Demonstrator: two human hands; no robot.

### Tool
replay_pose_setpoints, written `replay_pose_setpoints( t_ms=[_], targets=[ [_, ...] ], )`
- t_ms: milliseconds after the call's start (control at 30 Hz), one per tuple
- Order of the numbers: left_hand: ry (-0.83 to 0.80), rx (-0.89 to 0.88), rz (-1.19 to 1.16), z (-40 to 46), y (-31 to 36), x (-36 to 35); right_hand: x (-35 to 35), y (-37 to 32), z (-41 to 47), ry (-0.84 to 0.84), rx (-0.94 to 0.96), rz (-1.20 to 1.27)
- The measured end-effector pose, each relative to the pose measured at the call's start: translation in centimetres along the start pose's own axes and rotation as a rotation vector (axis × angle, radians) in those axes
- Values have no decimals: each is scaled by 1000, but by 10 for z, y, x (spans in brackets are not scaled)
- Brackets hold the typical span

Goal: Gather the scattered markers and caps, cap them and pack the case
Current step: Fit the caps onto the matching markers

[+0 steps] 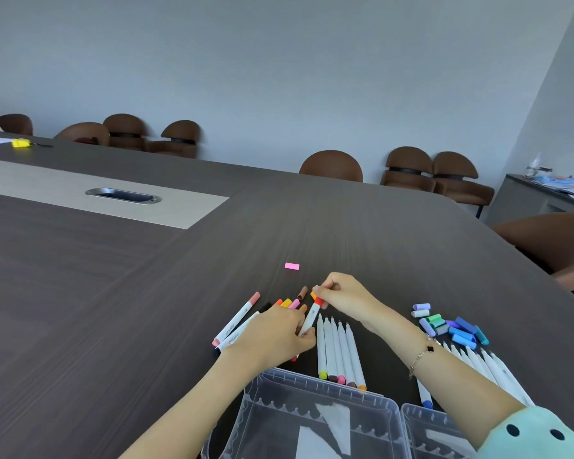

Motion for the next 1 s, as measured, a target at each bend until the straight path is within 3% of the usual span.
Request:
replay_pose_setpoints(
  t_ms=[333, 500, 600, 667, 800, 1000],
  targets=[
    [-62, 70, -166, 5, -5, -1, -9, -2, 8, -17, 5, -64],
    [-41, 162, 39, 6, -11, -2, 6, 7, 10, 63, 79, -232],
    [79, 121, 52, 3, -2, 4, 22, 21, 9, 104, 42, -266],
    [75, 79, 36, 1, 5, 2, 29, 33, 9, 120, 11, -272],
    [24, 53, 78, -1, 15, -11, 35, 44, 10, 105, 19, -248],
    [29, 84, 158, 0, 15, -11, 21, 26, 21, -11, 174, -323]
  ],
)
Point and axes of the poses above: each hand's wrist, its own z-axis towards the middle knuckle, its own x-axis out of the back of the hand, y = z × x, the point moved 3 cm from there along z, towards the middle knuckle, and after that the axes turned 8 degrees about x, right-handed, at the moved point
